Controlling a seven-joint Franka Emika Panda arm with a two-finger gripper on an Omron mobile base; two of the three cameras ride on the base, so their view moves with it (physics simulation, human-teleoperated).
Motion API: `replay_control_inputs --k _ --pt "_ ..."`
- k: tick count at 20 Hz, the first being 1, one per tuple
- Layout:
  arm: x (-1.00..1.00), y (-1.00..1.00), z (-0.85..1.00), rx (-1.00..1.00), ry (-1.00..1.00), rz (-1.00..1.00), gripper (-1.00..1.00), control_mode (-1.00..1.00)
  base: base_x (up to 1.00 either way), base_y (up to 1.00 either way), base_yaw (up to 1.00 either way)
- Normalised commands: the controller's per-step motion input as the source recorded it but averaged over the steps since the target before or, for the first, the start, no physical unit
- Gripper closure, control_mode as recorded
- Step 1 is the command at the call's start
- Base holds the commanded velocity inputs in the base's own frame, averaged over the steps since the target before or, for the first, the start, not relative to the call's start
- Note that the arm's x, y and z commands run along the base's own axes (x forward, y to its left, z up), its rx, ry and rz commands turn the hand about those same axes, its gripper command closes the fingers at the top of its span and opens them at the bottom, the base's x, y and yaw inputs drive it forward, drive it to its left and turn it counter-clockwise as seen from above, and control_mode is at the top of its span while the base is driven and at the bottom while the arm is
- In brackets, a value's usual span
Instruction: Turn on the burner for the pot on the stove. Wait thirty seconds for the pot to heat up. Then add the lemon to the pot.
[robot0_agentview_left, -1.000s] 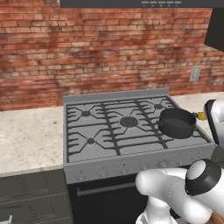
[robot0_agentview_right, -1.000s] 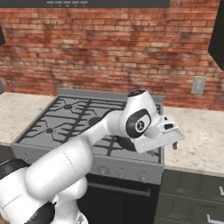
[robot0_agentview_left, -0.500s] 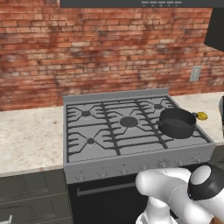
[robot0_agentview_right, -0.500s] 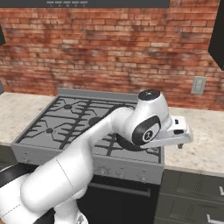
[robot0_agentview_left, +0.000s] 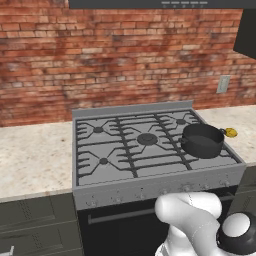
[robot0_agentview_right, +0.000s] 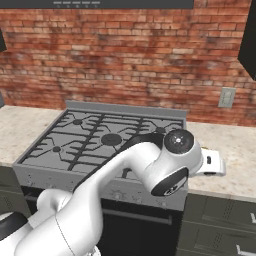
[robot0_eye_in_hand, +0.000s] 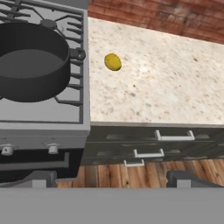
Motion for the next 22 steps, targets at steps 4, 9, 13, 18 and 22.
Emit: replay_control_inputs --k 4,9,13,18,22 --pt "0.0 0.0 0.0 0.0 0.0 0.0 -1.0 -1.0 0.0 0.0 0.0" --pt "0.0 0.0 0.0 0.0 0.0 0.0 -1.0 -1.0 0.0 0.0 0.0" --pt "0.0 0.0 0.0 0.0 0.0 0.0 -1.0 -1.0 0.0 0.0 0.0" --pt "0.0 0.0 0.0 0.0 0.0 0.0 -1.0 -1.0 0.0 0.0 0.0" --pt "0.0 0.0 0.0 0.0 0.0 0.0 -1.0 -1.0 0.0 0.0 0.0"
